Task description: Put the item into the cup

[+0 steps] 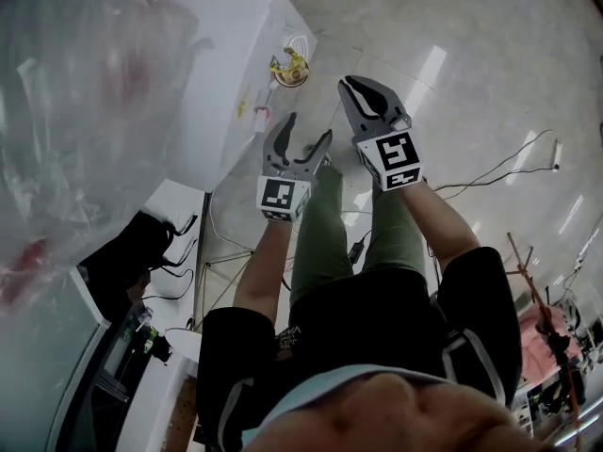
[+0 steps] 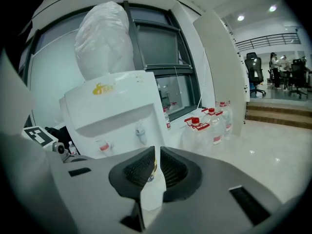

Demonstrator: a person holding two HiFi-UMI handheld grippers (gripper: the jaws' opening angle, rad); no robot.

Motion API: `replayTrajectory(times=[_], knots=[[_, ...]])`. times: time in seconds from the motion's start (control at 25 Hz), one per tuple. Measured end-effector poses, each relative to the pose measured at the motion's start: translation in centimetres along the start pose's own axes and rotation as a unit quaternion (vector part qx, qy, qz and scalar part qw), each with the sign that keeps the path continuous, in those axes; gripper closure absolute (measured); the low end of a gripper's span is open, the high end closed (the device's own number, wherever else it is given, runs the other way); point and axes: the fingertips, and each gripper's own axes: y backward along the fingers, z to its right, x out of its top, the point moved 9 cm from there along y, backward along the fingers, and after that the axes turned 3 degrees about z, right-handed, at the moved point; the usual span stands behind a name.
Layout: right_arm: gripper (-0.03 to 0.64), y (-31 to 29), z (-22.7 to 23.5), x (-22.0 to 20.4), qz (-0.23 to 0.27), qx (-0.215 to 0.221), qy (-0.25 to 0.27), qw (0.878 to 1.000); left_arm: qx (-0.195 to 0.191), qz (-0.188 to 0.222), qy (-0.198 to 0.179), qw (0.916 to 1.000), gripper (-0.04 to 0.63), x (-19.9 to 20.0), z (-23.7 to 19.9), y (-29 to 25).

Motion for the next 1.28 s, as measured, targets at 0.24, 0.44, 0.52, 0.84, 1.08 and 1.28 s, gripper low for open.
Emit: replayTrajectory(times=[0.24, 0.44, 0.52, 0.84, 1.08, 1.28], knots=[[0.56, 4.5, -0.9, 2.5, 0.021, -0.018, -0.022, 0.999, -0.015, 0.025, -0.019, 0.9994, 0.263, 4.5, 2.3, 2.2], [0.561, 7.3, -1.8, 5.4, 0.038, -0.031, -0.026, 0.998, -0.018, 0.051, -0.036, 0.9979, 0.372, 8.5, 3.3, 4.7], [0.561, 8.2, -2.1, 6.4, 0.042, -0.031, -0.026, 0.998, -0.013, 0.06, -0.041, 0.9973, 0.407, 10.0, 3.6, 5.7], [0.561, 11.4, -3.9, 10.4, 0.064, -0.031, -0.026, 0.997, 0.006, 0.092, -0.069, 0.9933, 0.529, 15.5, 5.1, 9.9], [0.561, 13.7, -5.2, 13.3, 0.082, -0.025, -0.016, 0.996, 0.012, 0.112, -0.078, 0.9905, 0.557, 18.1, 6.4, 12.5], [0.561, 15.8, -6.5, 15.2, 0.096, -0.016, -0.011, 0.995, 0.013, 0.126, -0.088, 0.988, 0.568, 20.2, 7.5, 14.4]])
